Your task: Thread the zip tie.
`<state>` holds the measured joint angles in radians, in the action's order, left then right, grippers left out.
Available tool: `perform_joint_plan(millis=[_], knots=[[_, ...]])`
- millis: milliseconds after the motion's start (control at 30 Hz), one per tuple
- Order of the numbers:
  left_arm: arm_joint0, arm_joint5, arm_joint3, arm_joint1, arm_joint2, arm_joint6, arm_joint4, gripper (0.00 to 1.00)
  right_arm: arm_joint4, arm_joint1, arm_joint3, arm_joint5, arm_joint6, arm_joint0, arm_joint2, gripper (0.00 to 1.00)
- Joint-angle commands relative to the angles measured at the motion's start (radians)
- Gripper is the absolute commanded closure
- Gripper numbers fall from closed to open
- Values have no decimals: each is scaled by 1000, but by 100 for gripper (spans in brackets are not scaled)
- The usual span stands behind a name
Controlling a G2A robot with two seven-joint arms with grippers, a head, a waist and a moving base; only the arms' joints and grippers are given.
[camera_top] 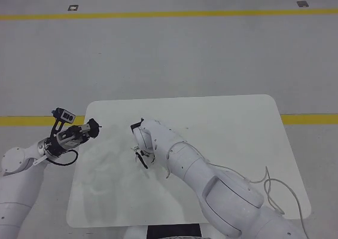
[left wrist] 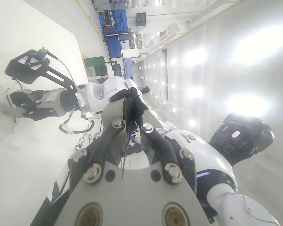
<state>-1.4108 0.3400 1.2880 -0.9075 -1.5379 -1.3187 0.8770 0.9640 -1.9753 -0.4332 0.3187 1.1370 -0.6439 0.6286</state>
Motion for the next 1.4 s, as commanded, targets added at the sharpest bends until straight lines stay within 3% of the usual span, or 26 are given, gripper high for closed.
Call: perform_joint_plan(millis=[0, 300, 1000, 1300, 1367], knots=[[0, 0, 0, 0, 0, 0, 0, 100, -13, -2, 6, -6, -3, 3, -9, 79], [0, 0, 0, 0, 0, 0, 0, 100, -48, -7, 31, 21, -28, 18, -36, 79], [0, 0, 0, 0, 0, 0, 0, 100, -28, -14, 59, 21, -69, 14, -37, 79], [0, 0, 0, 0, 0, 0, 0, 100, -9, -16, 64, 21, -68, 9, -40, 85], [0, 0, 0, 0, 0, 0, 0, 100, -5, -17, 64, 21, -68, 9, -41, 91]])
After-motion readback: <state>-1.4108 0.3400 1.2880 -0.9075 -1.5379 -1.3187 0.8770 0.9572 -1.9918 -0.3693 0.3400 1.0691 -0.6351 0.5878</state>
